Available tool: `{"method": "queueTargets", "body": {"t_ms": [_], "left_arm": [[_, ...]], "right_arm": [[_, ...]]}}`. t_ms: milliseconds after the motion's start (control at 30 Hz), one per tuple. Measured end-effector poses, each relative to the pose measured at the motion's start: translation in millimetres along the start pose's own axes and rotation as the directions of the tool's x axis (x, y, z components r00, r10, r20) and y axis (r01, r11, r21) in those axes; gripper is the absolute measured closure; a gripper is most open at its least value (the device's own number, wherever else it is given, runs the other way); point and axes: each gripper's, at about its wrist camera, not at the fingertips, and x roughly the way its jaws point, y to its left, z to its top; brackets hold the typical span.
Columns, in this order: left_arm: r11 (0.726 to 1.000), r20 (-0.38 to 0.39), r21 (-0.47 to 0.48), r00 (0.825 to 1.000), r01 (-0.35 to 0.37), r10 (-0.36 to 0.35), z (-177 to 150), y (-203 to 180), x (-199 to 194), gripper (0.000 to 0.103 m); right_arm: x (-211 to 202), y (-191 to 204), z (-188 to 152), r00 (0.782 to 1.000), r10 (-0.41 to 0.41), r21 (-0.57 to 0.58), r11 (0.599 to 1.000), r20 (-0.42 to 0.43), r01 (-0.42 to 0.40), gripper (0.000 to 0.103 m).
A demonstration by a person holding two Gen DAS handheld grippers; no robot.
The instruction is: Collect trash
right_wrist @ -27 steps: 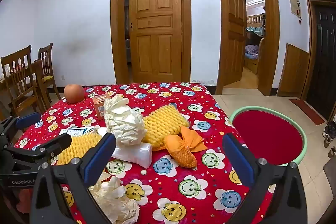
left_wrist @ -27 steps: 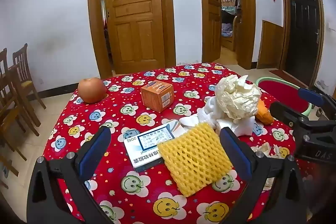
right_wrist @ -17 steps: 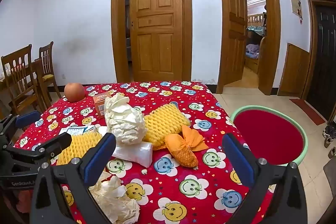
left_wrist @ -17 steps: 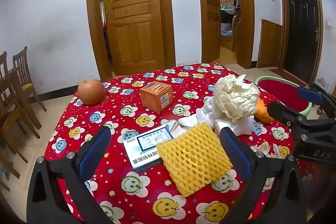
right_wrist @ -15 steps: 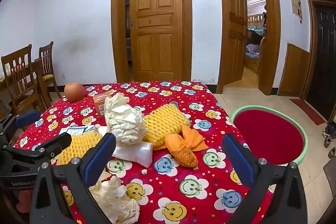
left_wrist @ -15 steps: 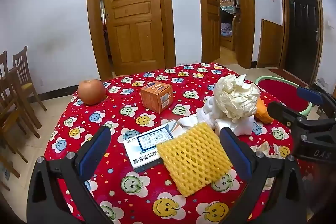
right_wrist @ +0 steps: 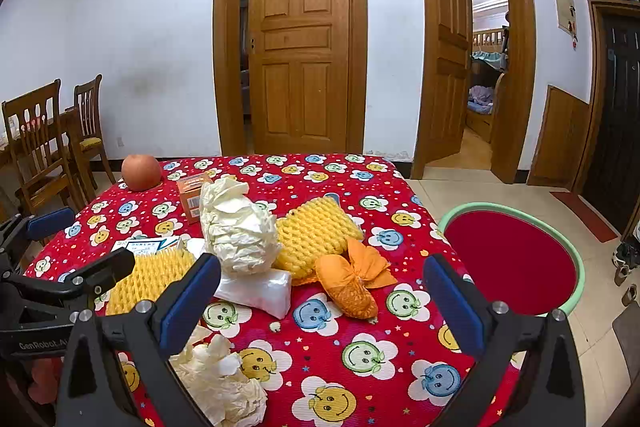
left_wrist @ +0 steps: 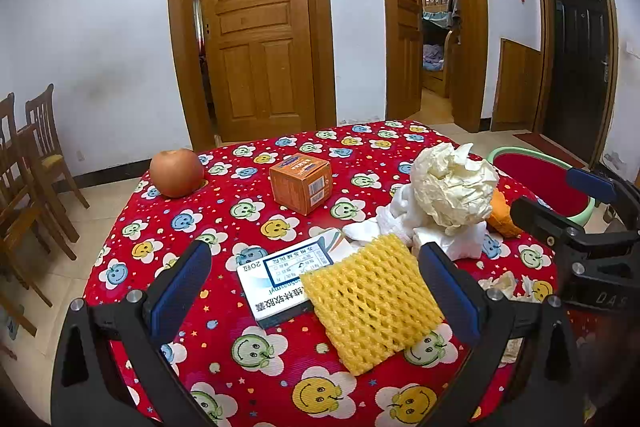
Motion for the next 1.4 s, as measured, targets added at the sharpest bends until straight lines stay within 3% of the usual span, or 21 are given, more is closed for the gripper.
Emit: {"method": "queueTargets", "body": {"t_ms": [1400], "left_arm": [[1.000, -0.002, -0.001, 1.000, 0.000, 0.000, -0.4, -0.1, 0.4, 0.002]], "right_arm": [[0.0, 2.3, 0.5, 1.000, -0.005, -0.012, 1.000, -0.002, 0.005, 0.000]]}}
